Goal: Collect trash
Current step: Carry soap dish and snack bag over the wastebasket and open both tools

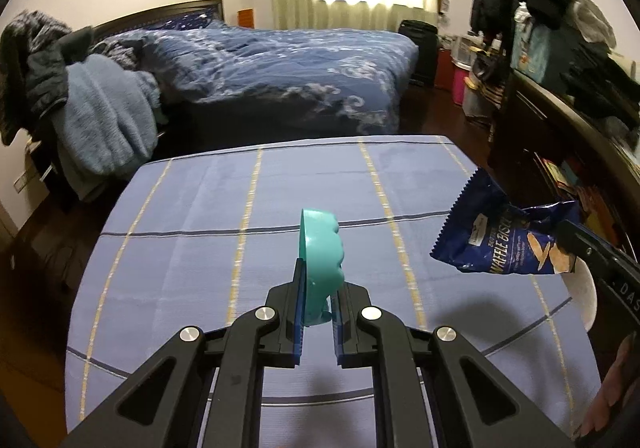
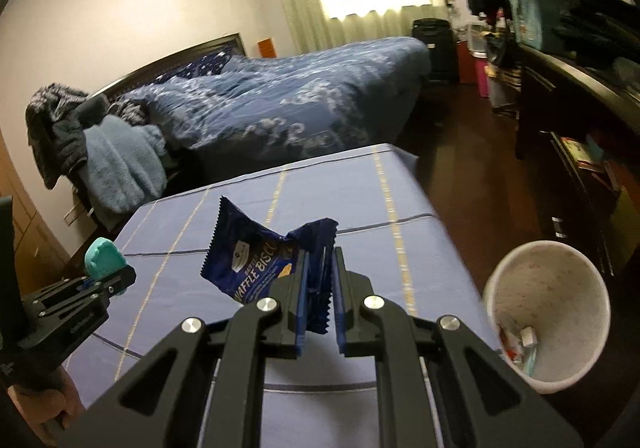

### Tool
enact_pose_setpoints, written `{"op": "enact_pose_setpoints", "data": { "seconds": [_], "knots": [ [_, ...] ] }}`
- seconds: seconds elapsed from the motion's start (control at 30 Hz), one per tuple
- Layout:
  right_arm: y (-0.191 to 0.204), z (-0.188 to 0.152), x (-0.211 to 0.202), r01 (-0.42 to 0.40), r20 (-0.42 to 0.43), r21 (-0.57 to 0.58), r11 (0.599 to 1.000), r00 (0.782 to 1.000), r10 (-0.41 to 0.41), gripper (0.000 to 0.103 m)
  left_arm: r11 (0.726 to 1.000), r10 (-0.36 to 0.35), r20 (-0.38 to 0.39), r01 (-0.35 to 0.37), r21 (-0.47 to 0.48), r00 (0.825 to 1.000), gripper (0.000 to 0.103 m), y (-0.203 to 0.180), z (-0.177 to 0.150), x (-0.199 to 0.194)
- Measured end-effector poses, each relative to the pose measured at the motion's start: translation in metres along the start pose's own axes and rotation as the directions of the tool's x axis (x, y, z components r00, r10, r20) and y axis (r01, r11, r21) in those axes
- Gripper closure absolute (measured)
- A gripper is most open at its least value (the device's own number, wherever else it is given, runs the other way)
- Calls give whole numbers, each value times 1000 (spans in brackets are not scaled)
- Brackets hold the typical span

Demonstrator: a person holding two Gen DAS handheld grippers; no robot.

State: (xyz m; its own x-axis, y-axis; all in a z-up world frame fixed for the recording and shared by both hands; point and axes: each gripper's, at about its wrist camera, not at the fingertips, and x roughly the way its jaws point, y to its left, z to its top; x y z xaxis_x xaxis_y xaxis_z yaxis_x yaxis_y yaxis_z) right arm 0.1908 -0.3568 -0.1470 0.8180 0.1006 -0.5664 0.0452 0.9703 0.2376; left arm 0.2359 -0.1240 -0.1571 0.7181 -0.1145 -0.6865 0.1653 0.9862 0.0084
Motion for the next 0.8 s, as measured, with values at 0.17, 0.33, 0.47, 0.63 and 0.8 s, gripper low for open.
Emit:
{"op": "enact_pose_setpoints", "data": {
  "seconds": [0.17, 0.33, 0.47, 0.63, 0.8],
  "knots": [
    [-31, -6, -19, 39, 40, 37, 999, 998, -40, 90, 997, -46, 6, 45, 59, 999, 92, -36, 5, -1],
    [-68, -13, -39, 86, 71, 82, 993, 993, -92, 90, 987, -106, 6, 105, 124, 994, 92, -79, 12, -1],
    [-104, -19, -56, 146, 93, 130, 981, 983, -159, 90, 970, -174, -9, 173, 172, 985, 92, -117, 17, 2],
    [-150, -29, -71, 222, 101, 199, 954, 964, -246, 90, 940, -249, -32, 250, 231, 968, 92, -163, 21, 8],
    [-192, -38, -81, 294, 96, 267, 918, 940, -329, 90, 900, -318, -64, 322, 294, 946, 92, -215, 20, 15]
  ]
}}
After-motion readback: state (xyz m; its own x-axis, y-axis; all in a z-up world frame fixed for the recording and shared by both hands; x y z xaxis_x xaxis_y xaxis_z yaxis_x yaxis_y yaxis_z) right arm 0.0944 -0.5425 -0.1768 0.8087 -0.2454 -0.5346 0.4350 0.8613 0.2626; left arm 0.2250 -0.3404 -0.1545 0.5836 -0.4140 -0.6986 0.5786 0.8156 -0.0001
